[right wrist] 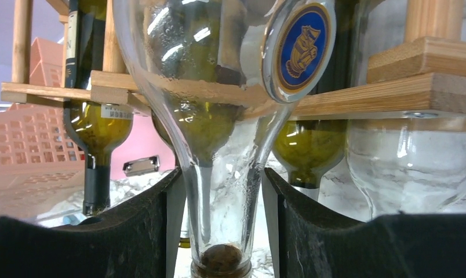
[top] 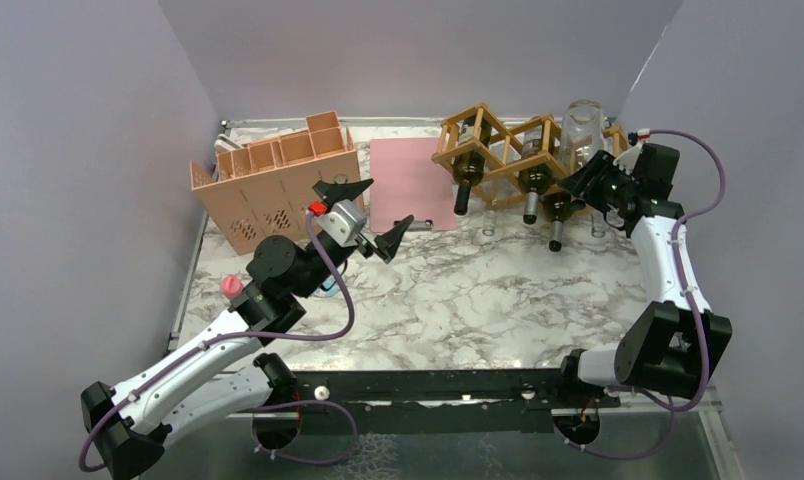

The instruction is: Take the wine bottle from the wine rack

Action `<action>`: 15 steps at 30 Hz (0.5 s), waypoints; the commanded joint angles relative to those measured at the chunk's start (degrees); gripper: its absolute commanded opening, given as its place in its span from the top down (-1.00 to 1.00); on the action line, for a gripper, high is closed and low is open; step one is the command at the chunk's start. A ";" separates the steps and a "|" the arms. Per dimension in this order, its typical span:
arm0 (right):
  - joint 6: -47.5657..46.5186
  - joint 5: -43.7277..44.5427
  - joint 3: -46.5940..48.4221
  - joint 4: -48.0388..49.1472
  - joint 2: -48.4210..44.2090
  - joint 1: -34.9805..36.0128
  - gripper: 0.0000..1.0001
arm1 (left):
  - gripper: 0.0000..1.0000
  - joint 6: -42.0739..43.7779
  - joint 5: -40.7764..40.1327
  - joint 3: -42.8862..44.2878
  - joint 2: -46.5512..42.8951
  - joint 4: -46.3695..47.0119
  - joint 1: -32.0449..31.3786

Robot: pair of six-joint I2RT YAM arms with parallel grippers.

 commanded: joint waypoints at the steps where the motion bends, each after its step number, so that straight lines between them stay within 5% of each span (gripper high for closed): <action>1: 1.24 -5.35 0.11 3.16 0.50 -0.79 -0.05 | -0.98 0.92 -1.72 -0.95 -0.19 1.73 -0.31; 15: 5.34 -12.08 -2.57 8.30 2.42 -3.63 0.00 | -0.98 0.67 -1.08 -0.96 0.31 1.70 -0.38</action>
